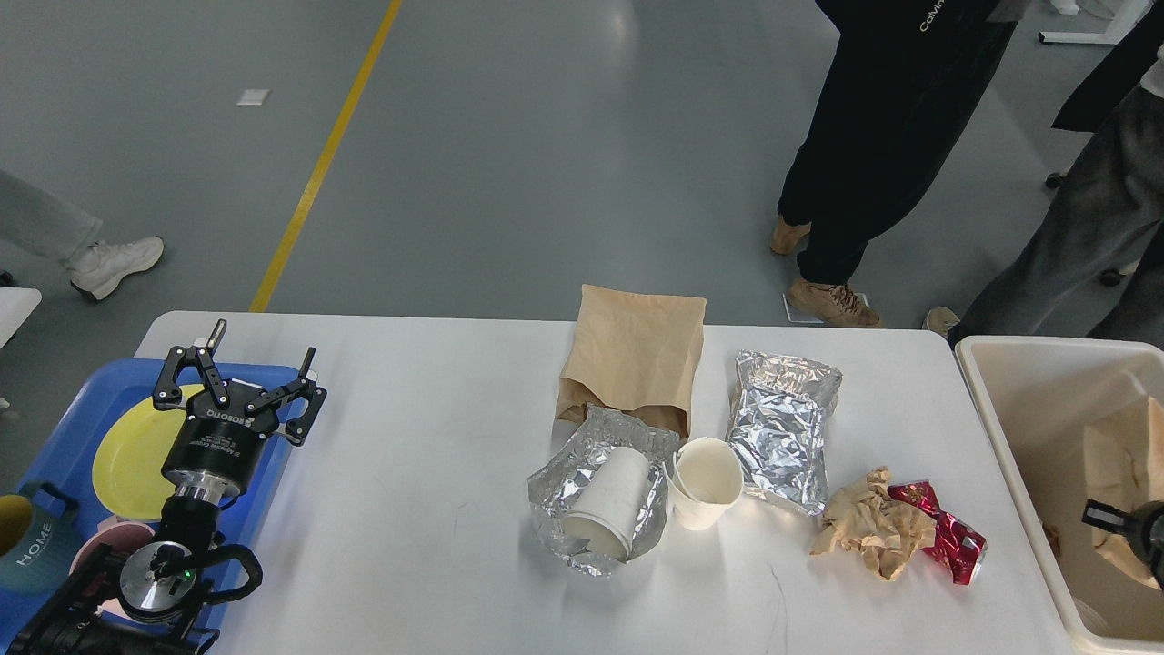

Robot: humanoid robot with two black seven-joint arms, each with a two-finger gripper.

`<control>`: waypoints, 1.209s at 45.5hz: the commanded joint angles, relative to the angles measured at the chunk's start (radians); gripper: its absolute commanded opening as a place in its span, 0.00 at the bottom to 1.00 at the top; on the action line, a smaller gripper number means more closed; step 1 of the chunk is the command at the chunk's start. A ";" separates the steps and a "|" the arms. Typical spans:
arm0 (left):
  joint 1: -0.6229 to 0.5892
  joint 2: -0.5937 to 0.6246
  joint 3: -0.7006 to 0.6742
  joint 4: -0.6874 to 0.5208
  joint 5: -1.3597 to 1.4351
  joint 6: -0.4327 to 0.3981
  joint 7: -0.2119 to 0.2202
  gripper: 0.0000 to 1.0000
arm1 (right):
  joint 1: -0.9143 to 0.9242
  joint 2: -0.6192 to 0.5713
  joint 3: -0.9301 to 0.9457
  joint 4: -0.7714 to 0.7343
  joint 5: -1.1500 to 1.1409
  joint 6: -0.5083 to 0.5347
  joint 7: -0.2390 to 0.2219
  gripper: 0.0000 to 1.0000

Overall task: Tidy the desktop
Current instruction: 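Raise the right gripper out of the bin toward the other brown bag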

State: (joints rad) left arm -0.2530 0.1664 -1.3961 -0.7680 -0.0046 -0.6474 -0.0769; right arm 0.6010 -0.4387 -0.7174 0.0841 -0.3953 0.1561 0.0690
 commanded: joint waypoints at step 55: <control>0.000 -0.001 0.000 0.001 0.000 0.000 0.000 0.97 | -0.093 -0.011 0.114 0.043 0.001 -0.253 0.008 1.00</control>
State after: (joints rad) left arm -0.2531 0.1660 -1.3959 -0.7681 -0.0046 -0.6473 -0.0765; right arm 0.4916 -0.4088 -0.6043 0.0895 -0.3942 -0.0964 0.0742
